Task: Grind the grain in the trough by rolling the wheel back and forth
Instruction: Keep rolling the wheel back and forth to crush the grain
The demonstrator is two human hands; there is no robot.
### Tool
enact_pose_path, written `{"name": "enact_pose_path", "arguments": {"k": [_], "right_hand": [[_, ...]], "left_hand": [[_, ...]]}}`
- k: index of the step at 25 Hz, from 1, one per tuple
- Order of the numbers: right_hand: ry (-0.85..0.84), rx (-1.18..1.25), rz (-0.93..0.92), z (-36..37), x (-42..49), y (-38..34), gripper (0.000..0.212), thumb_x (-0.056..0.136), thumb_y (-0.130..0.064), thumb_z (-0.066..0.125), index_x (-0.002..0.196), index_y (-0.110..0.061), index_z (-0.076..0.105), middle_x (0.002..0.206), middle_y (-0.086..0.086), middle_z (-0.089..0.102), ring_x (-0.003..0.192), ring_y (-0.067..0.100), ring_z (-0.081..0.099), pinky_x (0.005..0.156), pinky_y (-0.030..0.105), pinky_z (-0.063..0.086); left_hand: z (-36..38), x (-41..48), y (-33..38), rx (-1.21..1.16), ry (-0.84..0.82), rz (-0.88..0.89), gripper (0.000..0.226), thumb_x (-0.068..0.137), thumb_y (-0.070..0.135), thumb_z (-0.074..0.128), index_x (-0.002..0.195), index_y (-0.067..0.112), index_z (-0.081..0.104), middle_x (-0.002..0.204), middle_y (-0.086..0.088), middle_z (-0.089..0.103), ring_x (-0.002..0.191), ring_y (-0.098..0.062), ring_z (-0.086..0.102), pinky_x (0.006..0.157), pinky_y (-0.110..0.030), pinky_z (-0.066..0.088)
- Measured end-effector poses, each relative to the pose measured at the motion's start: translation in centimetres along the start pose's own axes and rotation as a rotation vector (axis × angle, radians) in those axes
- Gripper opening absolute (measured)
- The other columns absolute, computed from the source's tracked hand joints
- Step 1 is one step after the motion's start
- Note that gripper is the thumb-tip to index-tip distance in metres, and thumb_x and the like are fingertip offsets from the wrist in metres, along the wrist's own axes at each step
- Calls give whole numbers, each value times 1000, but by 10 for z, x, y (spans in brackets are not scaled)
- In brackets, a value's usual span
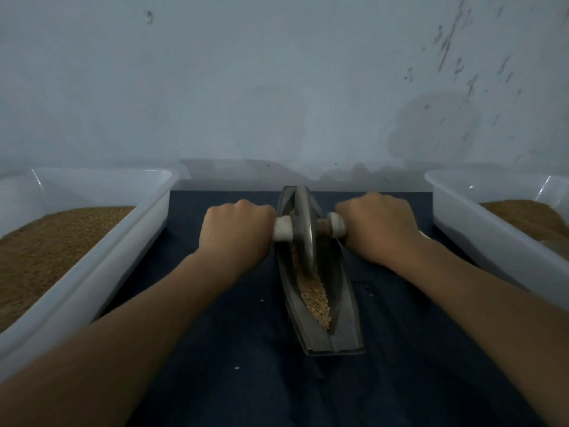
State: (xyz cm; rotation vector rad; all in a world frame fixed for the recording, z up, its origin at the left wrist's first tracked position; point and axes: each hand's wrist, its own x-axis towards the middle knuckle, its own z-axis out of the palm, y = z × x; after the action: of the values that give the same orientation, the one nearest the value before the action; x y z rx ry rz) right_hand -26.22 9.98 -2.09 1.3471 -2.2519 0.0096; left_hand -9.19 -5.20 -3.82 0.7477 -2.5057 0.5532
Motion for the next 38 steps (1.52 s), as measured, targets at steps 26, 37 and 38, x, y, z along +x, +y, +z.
{"name": "enact_pose_path", "arguments": {"k": [26, 37, 38], "right_hand": [[40, -16, 14, 3, -22, 8, 40, 74, -40, 70, 60, -34, 34, 59, -12, 43, 49, 6, 34, 46, 22, 18], [194, -75, -58, -13, -57, 7, 51, 59, -41, 67, 61, -36, 16, 51, -13, 21, 44, 3, 15, 49, 17, 4], [203, -69, -65, -16, -60, 8, 52, 55, -42, 65, 62, -36, 14, 51, -13, 18, 44, 0, 11, 49, 16, 2]], "left_hand": [[-2, -2, 0, 78, -6, 99, 31, 78, 31, 69, 79, 27, 38, 60, 6, 23, 47, -14, 18, 45, -28, 16], [-27, -37, -4, 9, 79, 181, 52, 60, 36, 82, 74, 30, 32, 58, 10, 15, 46, -9, 7, 46, -22, 9], [-31, -39, -6, 9, 117, 185, 60, 52, 35, 85, 72, 30, 28, 57, 10, 11, 48, -8, 0, 48, -20, 3]]}}
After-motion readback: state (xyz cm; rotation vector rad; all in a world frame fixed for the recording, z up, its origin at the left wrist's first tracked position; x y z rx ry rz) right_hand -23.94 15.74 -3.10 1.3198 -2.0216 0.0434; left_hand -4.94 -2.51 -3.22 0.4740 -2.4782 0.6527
